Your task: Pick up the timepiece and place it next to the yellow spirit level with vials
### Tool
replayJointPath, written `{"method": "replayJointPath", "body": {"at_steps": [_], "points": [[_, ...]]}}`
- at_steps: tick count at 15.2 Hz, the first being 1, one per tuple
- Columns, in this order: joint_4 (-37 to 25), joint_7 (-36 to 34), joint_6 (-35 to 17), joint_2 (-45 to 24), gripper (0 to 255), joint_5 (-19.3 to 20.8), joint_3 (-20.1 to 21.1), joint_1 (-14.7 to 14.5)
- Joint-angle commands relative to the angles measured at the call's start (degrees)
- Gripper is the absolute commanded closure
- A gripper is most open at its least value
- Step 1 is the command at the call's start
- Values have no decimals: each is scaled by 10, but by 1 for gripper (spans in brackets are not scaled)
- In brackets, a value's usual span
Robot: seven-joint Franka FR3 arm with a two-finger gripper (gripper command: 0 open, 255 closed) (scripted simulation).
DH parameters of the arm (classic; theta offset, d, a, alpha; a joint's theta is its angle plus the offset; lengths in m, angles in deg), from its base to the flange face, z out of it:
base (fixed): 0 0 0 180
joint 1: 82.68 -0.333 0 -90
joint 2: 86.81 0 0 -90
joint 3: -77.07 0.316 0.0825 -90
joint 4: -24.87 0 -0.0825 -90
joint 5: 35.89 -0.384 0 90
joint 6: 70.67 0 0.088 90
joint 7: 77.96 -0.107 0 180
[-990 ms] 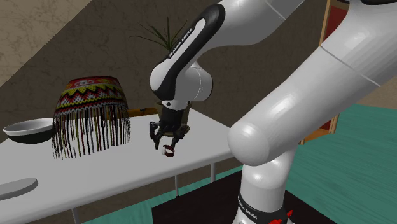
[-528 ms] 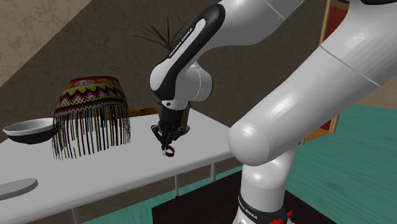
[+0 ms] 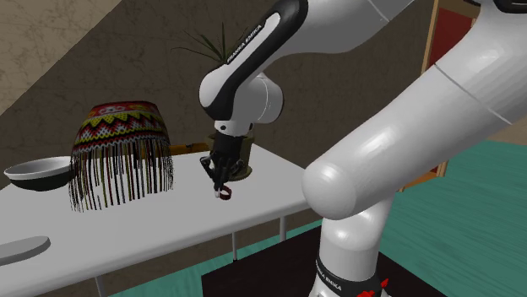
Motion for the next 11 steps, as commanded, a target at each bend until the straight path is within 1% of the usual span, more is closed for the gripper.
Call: {"method": "replayJointPath", "body": {"at_steps": [1, 11], "points": [[-10, -5, 23, 14, 255, 7, -1, 3], [-64, -23, 122, 59, 255, 33, -13, 17]]}}
